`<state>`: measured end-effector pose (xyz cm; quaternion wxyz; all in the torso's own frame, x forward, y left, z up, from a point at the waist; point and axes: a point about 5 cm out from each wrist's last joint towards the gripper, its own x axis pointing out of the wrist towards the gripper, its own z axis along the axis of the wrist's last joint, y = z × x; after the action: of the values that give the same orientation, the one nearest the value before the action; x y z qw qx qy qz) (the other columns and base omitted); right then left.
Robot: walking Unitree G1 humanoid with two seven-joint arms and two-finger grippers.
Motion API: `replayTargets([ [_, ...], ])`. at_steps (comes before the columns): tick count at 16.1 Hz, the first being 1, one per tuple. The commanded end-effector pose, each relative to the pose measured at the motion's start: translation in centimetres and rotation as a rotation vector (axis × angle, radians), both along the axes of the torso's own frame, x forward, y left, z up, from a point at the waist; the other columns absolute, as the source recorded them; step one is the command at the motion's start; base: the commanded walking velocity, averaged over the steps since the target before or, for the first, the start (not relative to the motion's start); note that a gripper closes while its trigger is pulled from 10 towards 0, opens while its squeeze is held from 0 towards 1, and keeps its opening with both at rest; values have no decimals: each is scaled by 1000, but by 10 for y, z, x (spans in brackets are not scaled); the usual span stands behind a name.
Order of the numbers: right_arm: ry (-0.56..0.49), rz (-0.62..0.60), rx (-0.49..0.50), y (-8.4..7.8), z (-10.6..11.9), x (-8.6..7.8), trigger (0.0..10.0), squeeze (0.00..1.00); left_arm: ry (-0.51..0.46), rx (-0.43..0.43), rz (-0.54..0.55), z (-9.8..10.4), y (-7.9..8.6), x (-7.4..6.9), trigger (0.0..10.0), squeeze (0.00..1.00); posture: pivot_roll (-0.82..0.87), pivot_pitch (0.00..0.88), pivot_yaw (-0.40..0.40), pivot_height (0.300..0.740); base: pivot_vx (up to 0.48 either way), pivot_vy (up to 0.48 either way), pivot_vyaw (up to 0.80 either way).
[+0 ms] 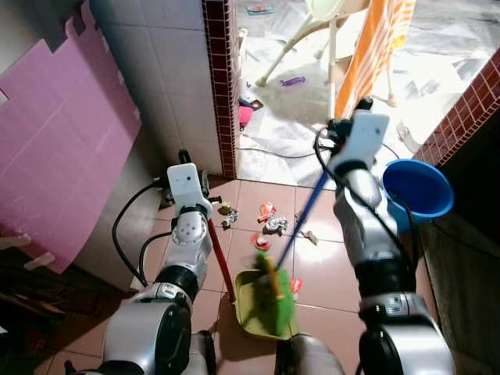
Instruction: Sweep floor
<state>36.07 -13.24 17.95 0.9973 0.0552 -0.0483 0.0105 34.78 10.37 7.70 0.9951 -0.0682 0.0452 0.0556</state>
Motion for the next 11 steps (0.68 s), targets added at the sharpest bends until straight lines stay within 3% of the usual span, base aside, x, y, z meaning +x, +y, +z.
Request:
replayTargets([
  [1, 0, 49, 63, 3, 12, 2, 10000, 0, 37, 11, 19, -3, 1, 0, 10000, 0, -118, 113, 39, 740, 0, 0, 0],
  [6, -59, 149, 98, -4, 34, 6, 10000, 0, 54, 21, 9, -3, 4, 2, 10000, 0, -128, 110, 52, 740, 0, 0, 0],
  [9, -233, 155, -59, -8, 62, 1, 10000, 0, 48, 4, -2, -2, 6, 4, 10000, 0, -132, 106, 60, 740, 0, 0, 0],
  [11, -345, 123, -151, -14, 78, -4, 10000, 0, -4, 4, -8, 8, 10, 9, 10000, 0, -138, 102, 60, 740, 0, 0, 0],
])
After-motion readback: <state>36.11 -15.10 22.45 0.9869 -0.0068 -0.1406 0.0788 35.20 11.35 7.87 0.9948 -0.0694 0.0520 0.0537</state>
